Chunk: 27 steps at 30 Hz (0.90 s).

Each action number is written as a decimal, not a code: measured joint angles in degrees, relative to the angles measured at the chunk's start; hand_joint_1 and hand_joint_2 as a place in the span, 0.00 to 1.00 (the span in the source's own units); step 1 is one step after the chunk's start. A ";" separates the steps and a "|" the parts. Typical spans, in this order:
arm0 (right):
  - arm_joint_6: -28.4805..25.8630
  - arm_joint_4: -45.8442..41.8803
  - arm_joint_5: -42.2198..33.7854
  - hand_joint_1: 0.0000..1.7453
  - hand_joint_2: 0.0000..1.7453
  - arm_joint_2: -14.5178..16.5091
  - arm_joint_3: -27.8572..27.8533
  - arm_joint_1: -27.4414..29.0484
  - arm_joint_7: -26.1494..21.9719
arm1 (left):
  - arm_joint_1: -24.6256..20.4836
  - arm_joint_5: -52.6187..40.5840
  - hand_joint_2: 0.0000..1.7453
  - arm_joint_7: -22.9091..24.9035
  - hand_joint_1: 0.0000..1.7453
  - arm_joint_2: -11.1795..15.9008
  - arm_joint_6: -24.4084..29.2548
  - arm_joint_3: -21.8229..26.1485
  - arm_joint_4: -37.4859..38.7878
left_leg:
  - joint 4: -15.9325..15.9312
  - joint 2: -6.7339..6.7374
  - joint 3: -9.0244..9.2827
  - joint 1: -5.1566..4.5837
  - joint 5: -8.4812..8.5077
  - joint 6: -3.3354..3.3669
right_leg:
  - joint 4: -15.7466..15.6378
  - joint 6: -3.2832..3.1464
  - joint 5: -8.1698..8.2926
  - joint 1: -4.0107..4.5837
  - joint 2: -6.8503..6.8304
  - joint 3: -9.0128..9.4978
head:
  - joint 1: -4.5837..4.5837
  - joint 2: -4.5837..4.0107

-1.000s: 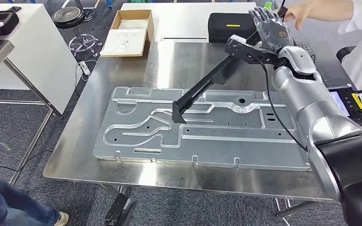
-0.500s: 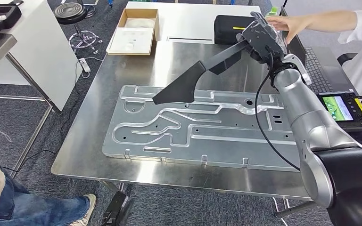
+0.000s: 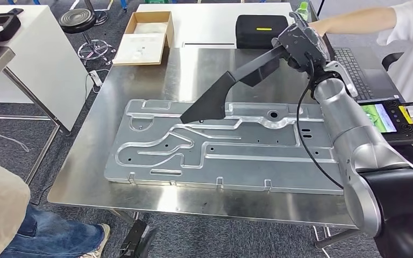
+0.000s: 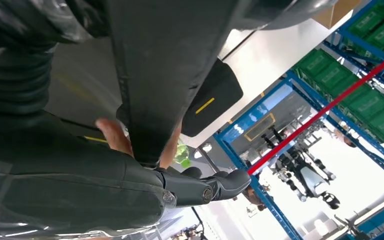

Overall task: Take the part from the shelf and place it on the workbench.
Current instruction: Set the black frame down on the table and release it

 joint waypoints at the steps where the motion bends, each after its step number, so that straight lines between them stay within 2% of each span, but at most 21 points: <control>1: -0.02 0.00 0.10 0.00 0.00 -0.01 0.00 0.03 0.01 | 0.02 0.00 0.00 0.00 0.00 0.00 0.00 0.00 0.00 | -1.13 0.00 0.42 -0.03 1.26 0.23 | 0.00 -0.01 -0.01 0.10 0.03 0.06 | 0.00 0.00; 3: -0.14 0.00 0.20 0.00 0.00 -0.02 0.00 0.01 0.03 | -0.04 0.01 0.00 0.00 0.00 0.01 0.00 0.00 0.00 | -8.76 -0.02 3.86 -0.28 5.34 1.18 | -0.07 0.01 -0.04 0.29 0.09 0.26 | 0.01 0.00; 4: -0.26 0.00 0.23 0.00 0.00 -0.03 0.00 -0.01 0.04 | -0.09 0.02 0.00 -0.01 0.00 0.03 0.01 0.00 0.00 | -12.54 -0.02 5.71 -0.45 6.78 1.69 | -0.13 0.09 -0.03 0.42 0.13 0.33 | 0.01 0.00; 5: -0.42 0.00 0.25 0.00 0.00 -0.04 0.00 -0.02 0.07 | -0.14 0.02 0.00 -0.01 0.00 0.04 0.01 0.00 0.00 | -15.21 -0.02 6.96 -0.63 7.52 2.09 | -0.22 0.24 0.02 0.45 0.17 0.32 | 0.01 0.00; 8: -0.78 -0.01 0.27 0.00 0.00 -0.17 0.00 0.09 0.15 | -0.16 0.02 0.00 0.00 0.00 0.08 0.02 -0.01 0.00 | -17.24 0.05 7.79 -0.79 7.81 2.58 | -0.75 1.09 0.41 0.37 0.30 0.24 | 0.01 0.00; 10: -0.87 -0.02 0.28 0.00 0.00 -0.35 -0.01 0.03 0.13 | -0.20 0.02 0.00 -0.01 0.00 0.07 0.03 -0.04 0.00 | -18.53 0.25 8.33 -0.54 8.56 2.87 | -0.04 1.59 -0.31 0.37 0.19 -0.06 | 0.04 0.00; 11: -0.92 -0.02 0.28 0.00 0.00 -0.41 -0.01 -0.02 0.08 | -0.27 0.03 0.00 -0.01 0.00 0.06 0.03 -0.06 0.00 | -19.11 0.36 8.56 -0.39 8.94 3.04 | 1.86 1.74 -1.58 0.40 0.13 -0.92 | 0.04 0.00; 13: -0.98 -0.02 0.27 0.00 0.00 -0.48 -0.02 0.07 -0.02 | -0.37 0.04 0.00 -0.01 0.00 0.04 0.04 -0.14 0.00 | -19.29 0.49 8.53 -0.39 9.14 3.26 | 8.56 1.93 -5.07 0.29 0.04 -4.03 | 0.04 0.00; 14: -1.00 -0.01 0.26 0.00 0.00 -0.50 -0.02 0.24 -0.09 | -0.38 0.04 0.00 0.00 0.00 0.04 0.04 -0.16 0.00 | -19.17 0.49 8.45 -0.39 9.11 3.28 | 11.82 2.10 -6.24 0.21 0.03 -5.57 | 0.04 0.00; 15: -0.99 -0.01 0.26 0.00 0.00 -0.51 -0.02 0.43 -0.14 | -0.35 0.04 0.00 0.00 0.00 0.04 0.04 -0.19 0.00 | -19.00 0.46 8.39 -0.37 9.03 3.27 | 13.53 2.28 -6.41 0.09 0.00 -6.40 | 0.04 0.00; 16: -0.98 0.00 0.26 0.00 0.00 -0.52 -0.02 0.55 -0.17 | -0.33 0.04 0.00 0.00 0.00 0.03 0.04 -0.20 0.00 | -18.75 0.38 8.33 -0.30 8.90 3.21 | 13.25 2.44 -5.56 -0.06 -0.03 -6.27 | 0.04 0.00; 18: -0.97 -0.01 0.26 0.00 0.00 -0.52 -0.02 0.62 -0.20 | -0.32 0.04 0.00 0.00 0.00 -0.02 0.03 -0.22 0.00 | -17.86 0.08 8.17 -0.11 8.35 2.77 | 7.07 2.69 -2.17 -0.38 -0.21 -3.12 | 0.04 0.00; 19: -0.97 -0.01 0.25 0.00 0.00 -0.51 -0.02 0.60 -0.21 | -0.36 0.04 0.00 0.00 0.00 -0.03 0.03 -0.24 0.00 | -17.20 -0.11 7.93 -0.12 8.01 2.43 | 3.79 2.68 -1.01 -0.39 -0.27 -1.48 | 0.05 0.00; 20: -0.96 -0.03 0.22 0.00 0.00 -0.50 -0.02 0.58 -0.21 | -0.38 0.04 0.00 -0.01 0.00 -0.03 0.03 -0.24 0.00 | -16.67 -0.30 7.64 -0.17 7.74 2.09 | 1.52 2.50 -0.42 -0.37 -0.29 -0.38 | 0.04 0.00; 21: -0.96 -0.05 0.20 0.00 0.00 -0.48 -0.02 0.61 -0.19 | -0.38 0.04 0.00 0.00 0.00 -0.03 0.04 -0.24 0.00 | -16.31 -0.45 7.37 -0.25 7.58 1.80 | 0.59 2.23 -0.50 -0.24 -0.27 0.00 | 0.03 0.00; 24: -0.95 -0.12 0.19 0.00 0.00 -0.42 -0.02 0.78 -0.08 | -0.28 0.04 0.00 0.01 0.00 -0.02 0.04 -0.24 0.00 | -16.07 -0.67 7.03 -0.22 7.44 1.09 | 0.48 1.17 -0.39 -0.13 -0.32 -0.15 | 0.02 0.00; 25: -0.95 -0.14 0.19 0.00 0.00 -0.38 -0.02 0.79 -0.08 | -0.28 0.04 0.00 0.01 0.00 -0.02 0.04 -0.24 0.00 | -15.30 -0.62 6.67 -0.18 6.81 0.79 | 0.32 0.83 -0.28 -0.25 -0.41 -0.09 | -0.03 0.00; 27: -0.95 -0.19 0.19 0.00 0.00 -0.32 -0.02 0.76 -0.09 | -0.32 0.04 0.00 0.00 0.00 0.00 0.03 -0.24 0.00 | -10.48 -0.38 4.56 -0.01 3.91 0.18 | 0.09 0.40 -0.16 -0.43 -0.57 0.03 | -0.12 0.00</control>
